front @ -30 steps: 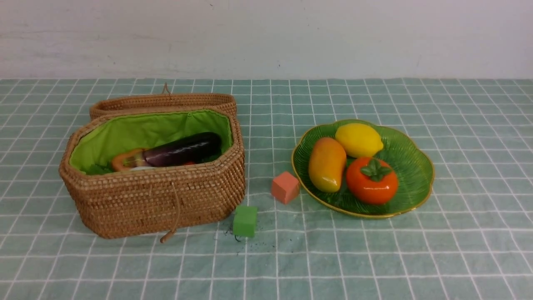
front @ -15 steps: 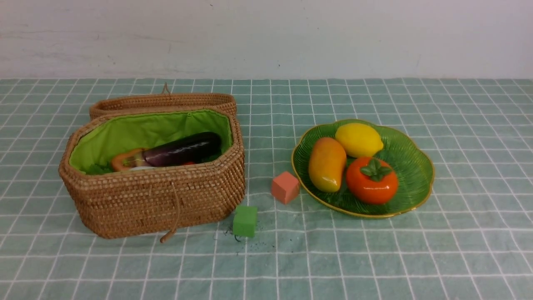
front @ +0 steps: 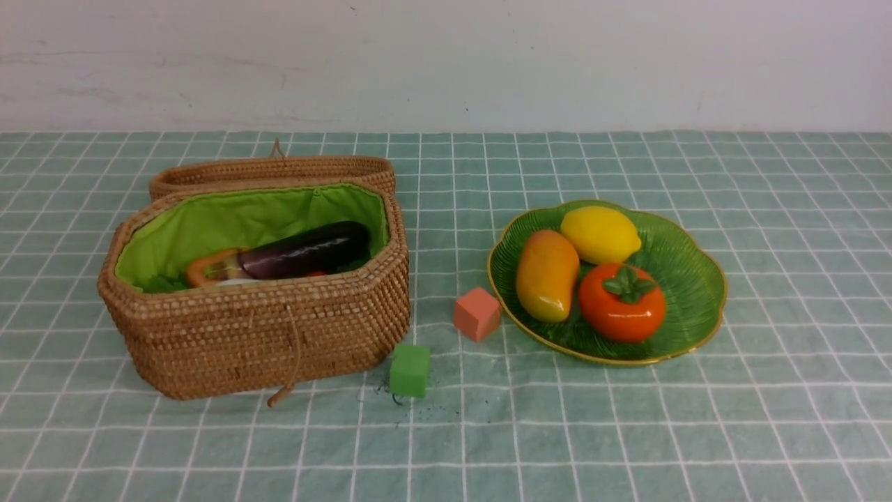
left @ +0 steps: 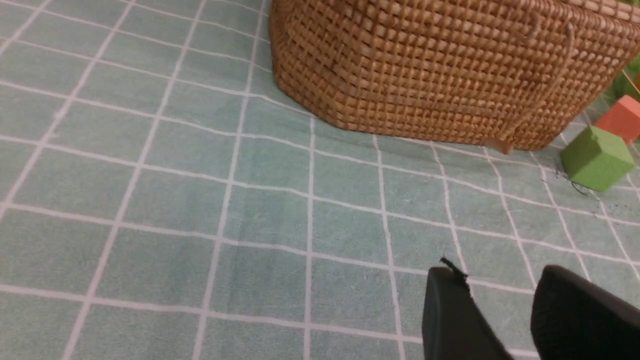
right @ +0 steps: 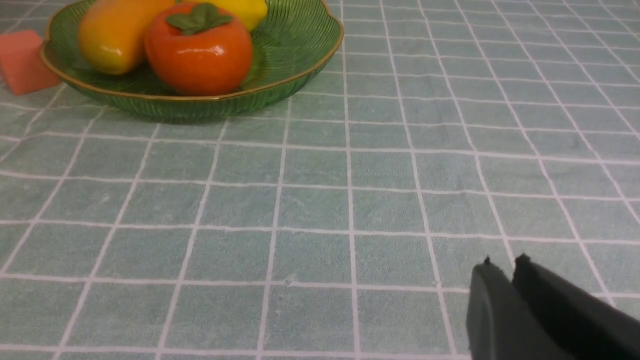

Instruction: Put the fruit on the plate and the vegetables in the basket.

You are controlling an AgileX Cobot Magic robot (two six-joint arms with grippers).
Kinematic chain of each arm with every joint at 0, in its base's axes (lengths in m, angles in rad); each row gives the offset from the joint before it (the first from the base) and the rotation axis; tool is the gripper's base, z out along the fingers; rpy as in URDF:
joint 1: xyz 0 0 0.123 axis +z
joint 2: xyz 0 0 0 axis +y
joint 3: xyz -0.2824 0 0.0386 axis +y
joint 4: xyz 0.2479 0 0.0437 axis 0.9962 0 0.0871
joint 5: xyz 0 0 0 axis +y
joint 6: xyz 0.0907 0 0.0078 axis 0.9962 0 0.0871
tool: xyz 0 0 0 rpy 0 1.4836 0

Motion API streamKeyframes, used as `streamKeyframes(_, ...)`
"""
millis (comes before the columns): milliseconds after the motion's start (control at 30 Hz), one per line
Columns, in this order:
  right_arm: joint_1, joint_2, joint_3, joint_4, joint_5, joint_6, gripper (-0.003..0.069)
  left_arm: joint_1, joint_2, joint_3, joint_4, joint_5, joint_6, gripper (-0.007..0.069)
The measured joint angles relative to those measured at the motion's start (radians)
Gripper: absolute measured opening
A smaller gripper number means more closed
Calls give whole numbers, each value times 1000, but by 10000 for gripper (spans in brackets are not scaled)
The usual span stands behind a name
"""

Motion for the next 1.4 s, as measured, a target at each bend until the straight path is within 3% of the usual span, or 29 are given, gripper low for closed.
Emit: streamKeyframes(1400, 0, 0, 0, 0, -1, 0, 128, -4, 0, 0, 0, -1, 0, 239)
